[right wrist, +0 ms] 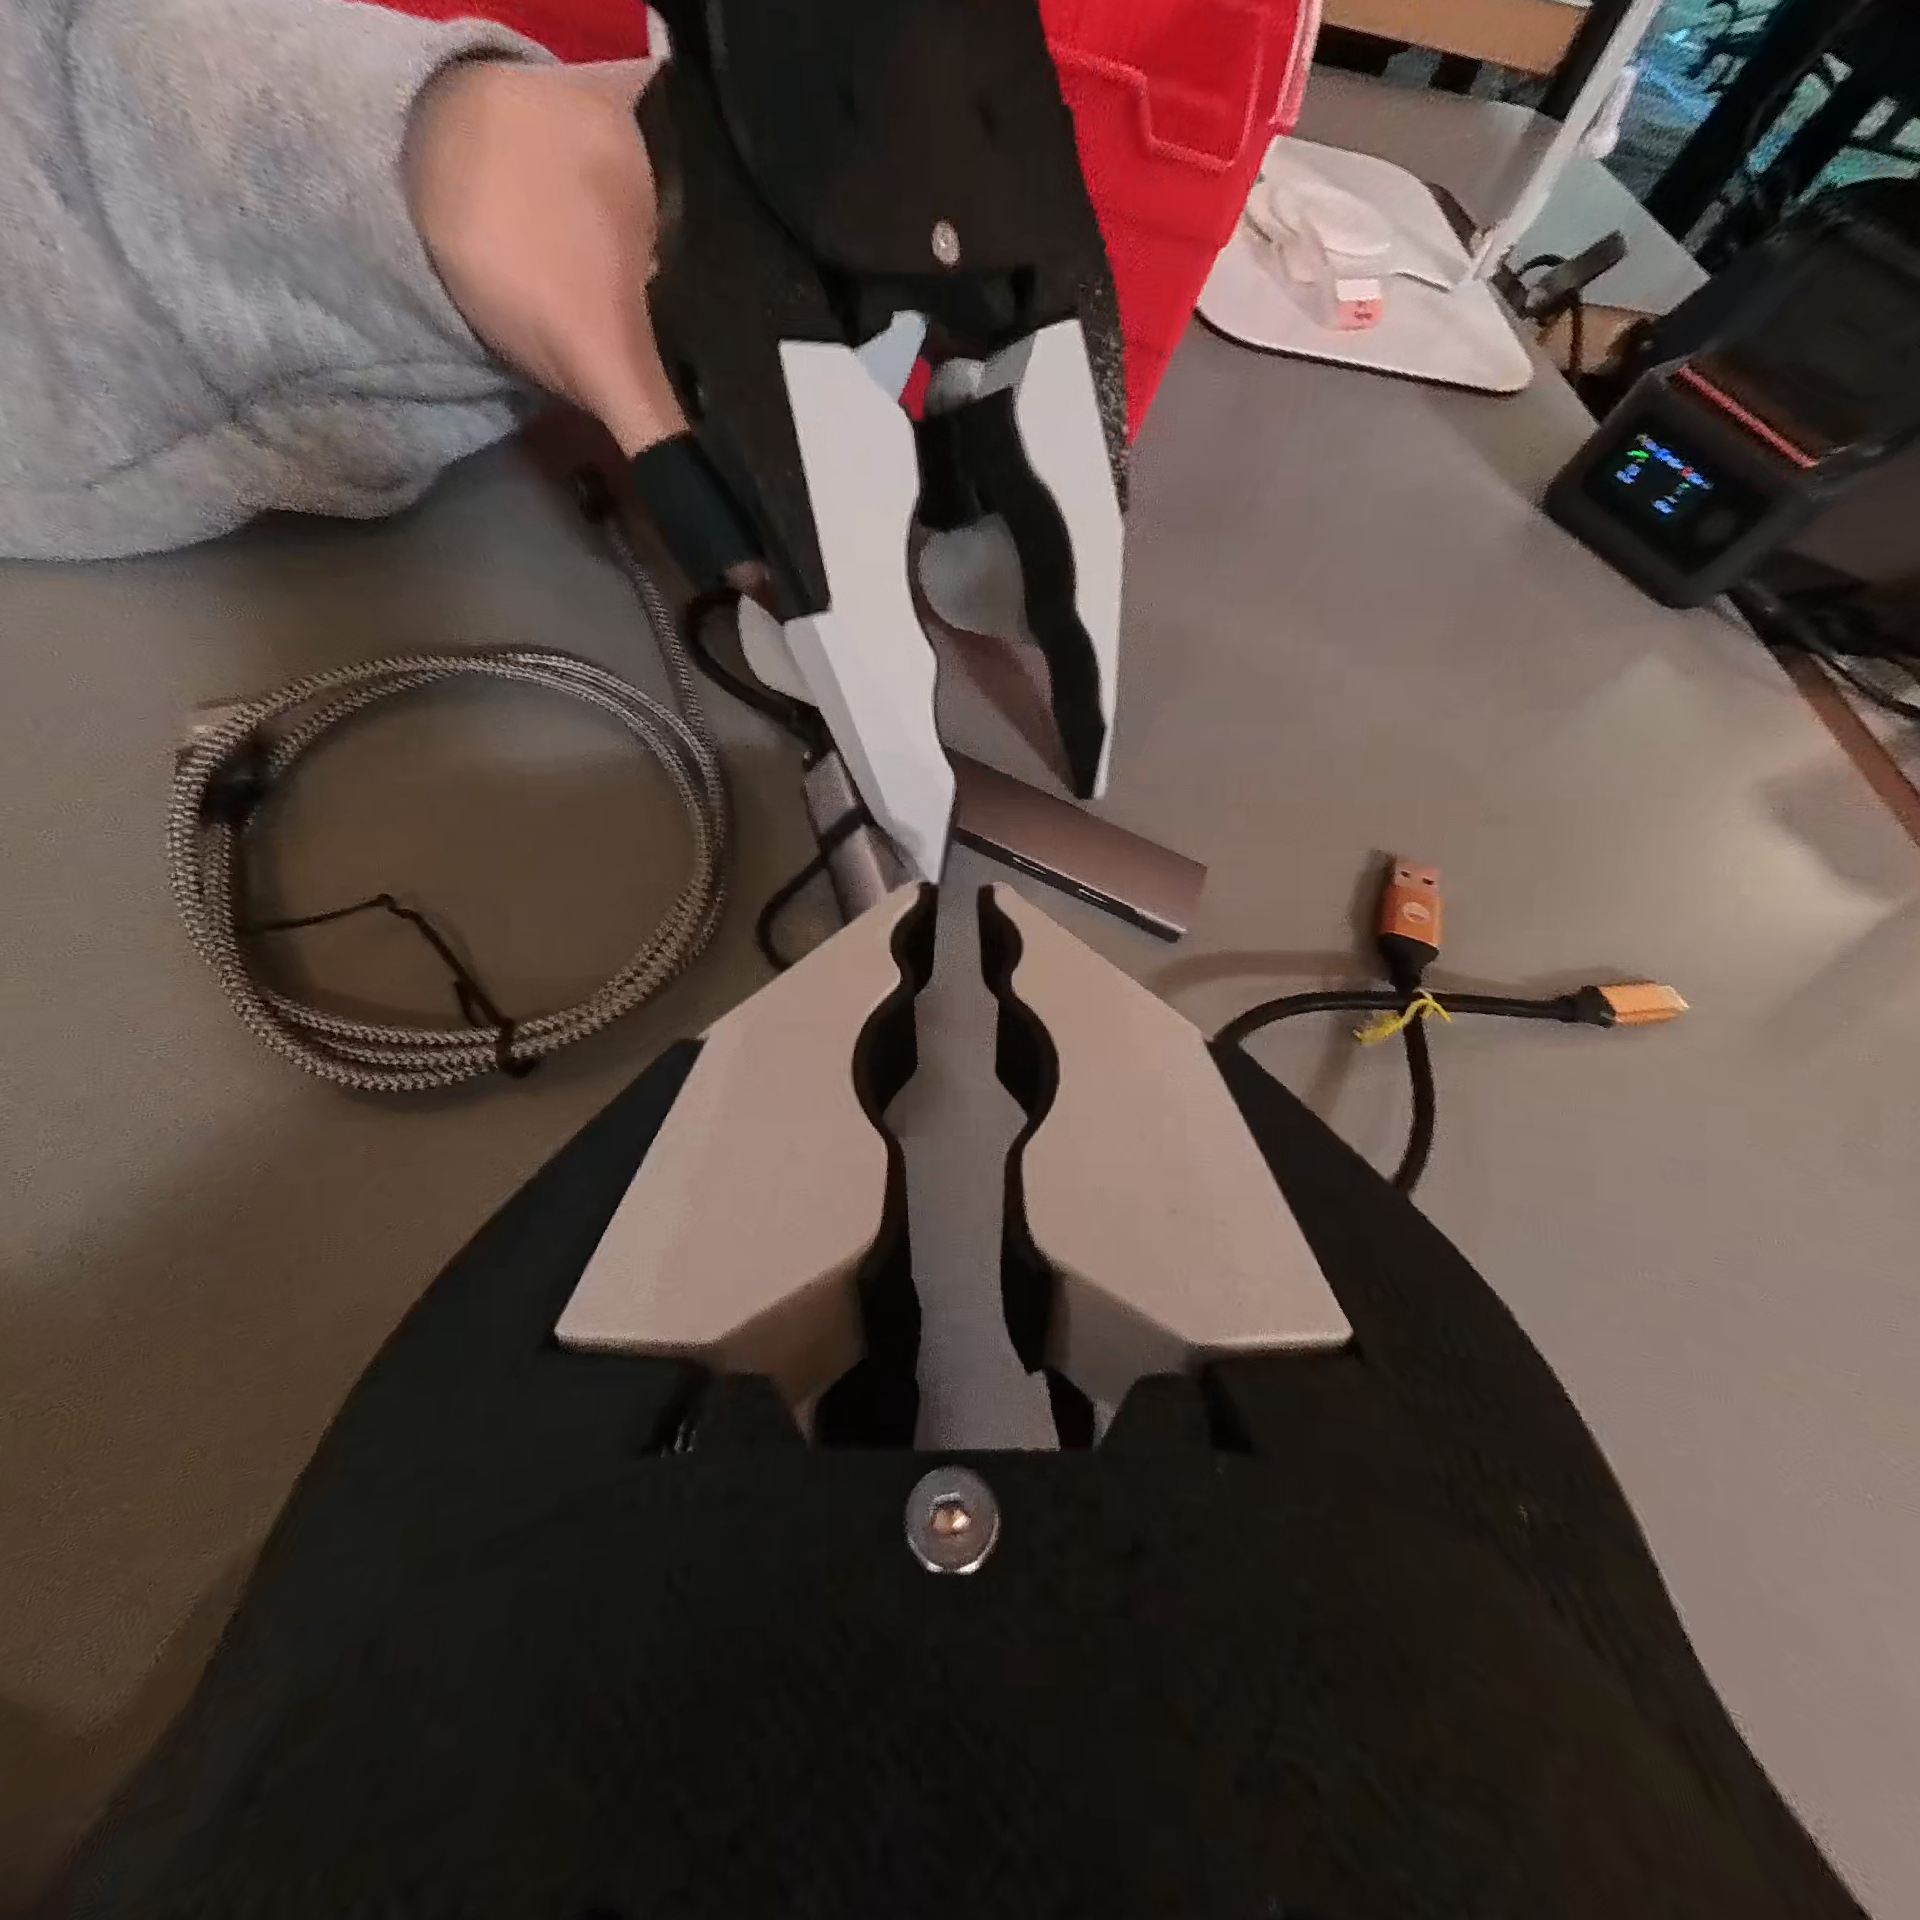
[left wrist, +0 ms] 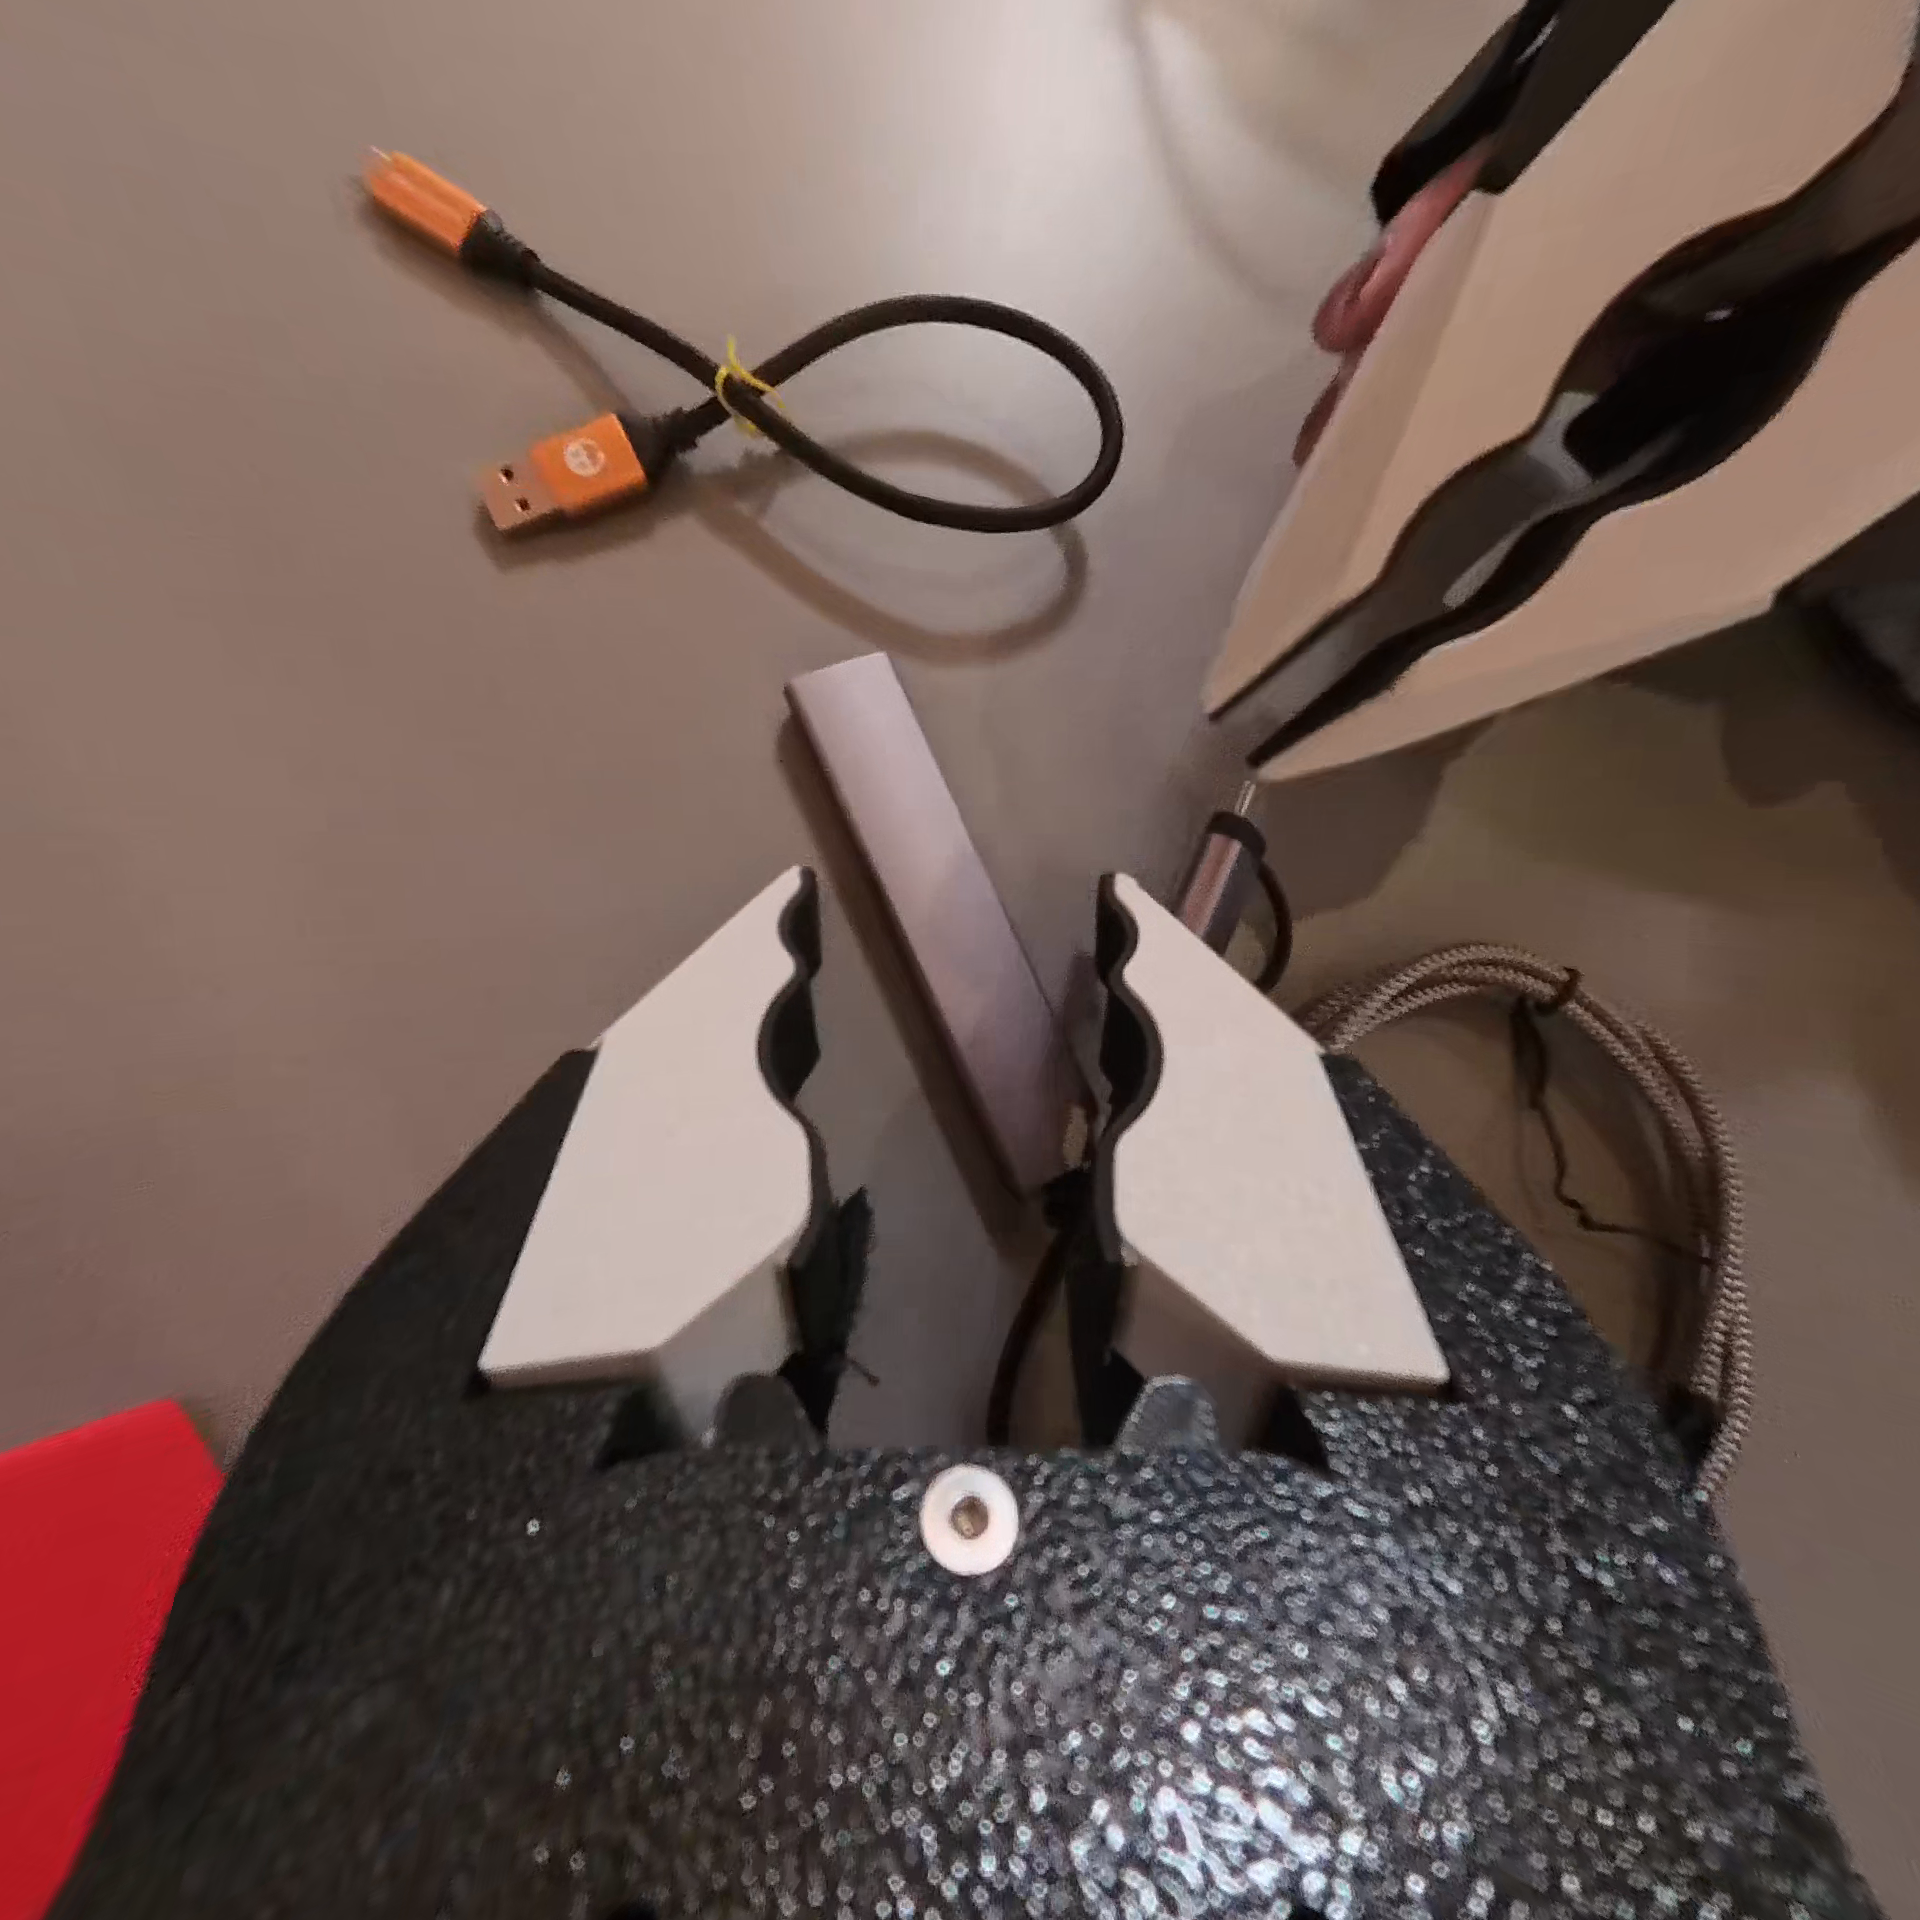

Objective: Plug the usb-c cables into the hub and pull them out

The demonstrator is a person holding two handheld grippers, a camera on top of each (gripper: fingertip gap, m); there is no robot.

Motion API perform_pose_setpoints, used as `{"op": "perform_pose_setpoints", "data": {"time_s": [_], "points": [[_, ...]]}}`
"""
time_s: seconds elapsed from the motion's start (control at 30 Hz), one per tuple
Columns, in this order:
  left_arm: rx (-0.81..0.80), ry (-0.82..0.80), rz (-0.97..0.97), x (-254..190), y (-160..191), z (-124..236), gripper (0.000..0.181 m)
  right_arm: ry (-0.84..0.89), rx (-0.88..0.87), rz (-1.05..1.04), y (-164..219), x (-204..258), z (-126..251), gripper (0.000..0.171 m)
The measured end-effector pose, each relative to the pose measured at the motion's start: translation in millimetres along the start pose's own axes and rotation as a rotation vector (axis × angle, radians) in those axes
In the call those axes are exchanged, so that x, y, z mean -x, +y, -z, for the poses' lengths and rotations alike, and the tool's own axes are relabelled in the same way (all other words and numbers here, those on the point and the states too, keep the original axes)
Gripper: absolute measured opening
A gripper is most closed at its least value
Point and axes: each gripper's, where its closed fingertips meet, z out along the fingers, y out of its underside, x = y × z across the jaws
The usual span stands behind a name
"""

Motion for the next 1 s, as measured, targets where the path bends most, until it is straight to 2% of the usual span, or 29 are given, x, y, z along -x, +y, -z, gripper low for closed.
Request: {"op": "perform_pose_setpoints", "data": {"time_s": [0.03,0.2,0.27,0.33,0.5,0.63,0.7,0.77,0.87,0.93,1.0], "points": [[0.005,-0.005,-0.004,0,0,0,0.05,0.021,0.009,0.006,2,-3,2,0.009],[0.024,-0.08,-0.07,2,0,-4,0.038,0.141,0.072,0.084,12,-19,0,0.024],[0.027,-0.072,-0.092,-1,0,-5,0.023,0.219,0.1,0.196,13,-27,-1,0.023],[0.022,-0.058,-0.096,-3,-1,-6,0.022,0.276,0.153,0.301,17,-31,-3,0.024],[-0.035,0.056,-0.038,-17,-9,-6,0.021,0.34,0.25,0.5,21,-33,-11,0.044],[-0.096,0.151,0.013,-26,-17,1,0.021,0.414,0.296,0.692,18,-36,-11,0.041],[-0.168,0.279,0.076,-37,-27,10,0.021,0.442,0.303,0.743,15,-36,-10,0.027],[-0.242,0.328,0.118,-38,-35,16,0.021,0.504,0.302,0.762,7,-41,-5,0.015],[-0.469,0.204,0.079,-19,-64,34,0.043,0.544,0.376,0.714,12,-51,5,0.011],[-0.624,0.072,0.009,-6,-80,57,0.058,0.576,0.386,0.649,15,-60,14,0.008],[-0.74,0.01,-0.079,-6,-90,80,0.073,0.599,0.373,0.549,17,-68,25,0.008]]}}
